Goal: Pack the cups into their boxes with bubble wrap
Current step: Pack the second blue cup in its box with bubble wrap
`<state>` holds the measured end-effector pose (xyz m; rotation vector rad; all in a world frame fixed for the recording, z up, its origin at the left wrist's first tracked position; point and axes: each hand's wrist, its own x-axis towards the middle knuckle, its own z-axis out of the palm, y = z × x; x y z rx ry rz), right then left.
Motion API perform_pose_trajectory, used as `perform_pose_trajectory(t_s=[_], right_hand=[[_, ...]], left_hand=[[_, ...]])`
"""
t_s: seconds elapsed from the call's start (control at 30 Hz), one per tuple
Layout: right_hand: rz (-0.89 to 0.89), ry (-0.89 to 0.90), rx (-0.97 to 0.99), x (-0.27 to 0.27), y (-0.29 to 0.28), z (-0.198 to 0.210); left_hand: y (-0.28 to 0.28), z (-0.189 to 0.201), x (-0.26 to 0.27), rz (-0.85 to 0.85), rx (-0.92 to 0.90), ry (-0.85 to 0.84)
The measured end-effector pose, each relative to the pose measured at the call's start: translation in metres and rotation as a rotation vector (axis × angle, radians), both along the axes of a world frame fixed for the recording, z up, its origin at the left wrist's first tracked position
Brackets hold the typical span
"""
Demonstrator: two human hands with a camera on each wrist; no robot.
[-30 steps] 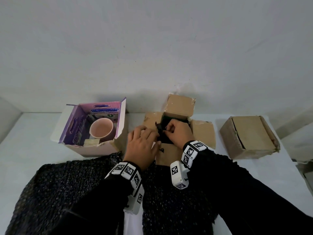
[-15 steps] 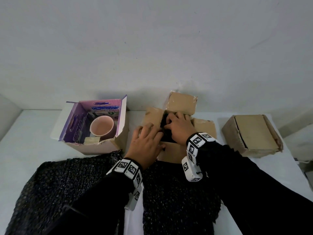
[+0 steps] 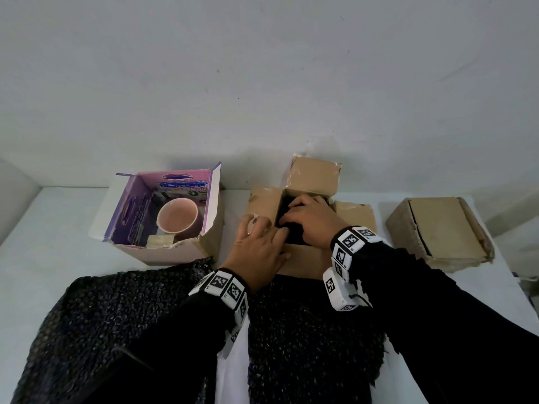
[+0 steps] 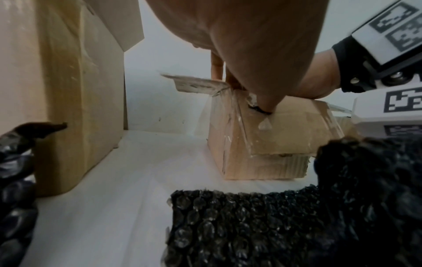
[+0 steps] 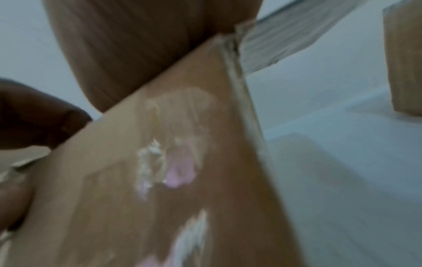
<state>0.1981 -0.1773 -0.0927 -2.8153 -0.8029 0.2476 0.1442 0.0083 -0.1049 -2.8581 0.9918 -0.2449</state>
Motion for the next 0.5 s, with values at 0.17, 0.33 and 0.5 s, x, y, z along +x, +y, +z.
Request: perform_pose_trajectory(t_s=[0.17,0.33,0.5], right_hand=[[0.007,-0.016,-0.108,0.0038,0.0047,0.0027],[-0.067,-0.023,-0.073,-0.0007,-0.0022,0.0013],[-0.076,-0.034,-0.098,-0.0054,-0.0033,-0.0022]], left_hand=[[-0.0021,-0.0024,-0.0007,-0.013,-0.025,-0.003],[0.0045,-0.0070,0.0003,-0.016,-0.062,-0.031],[0.0030,-0.0095,0.0040,-0.011,-0.042,-0.026]])
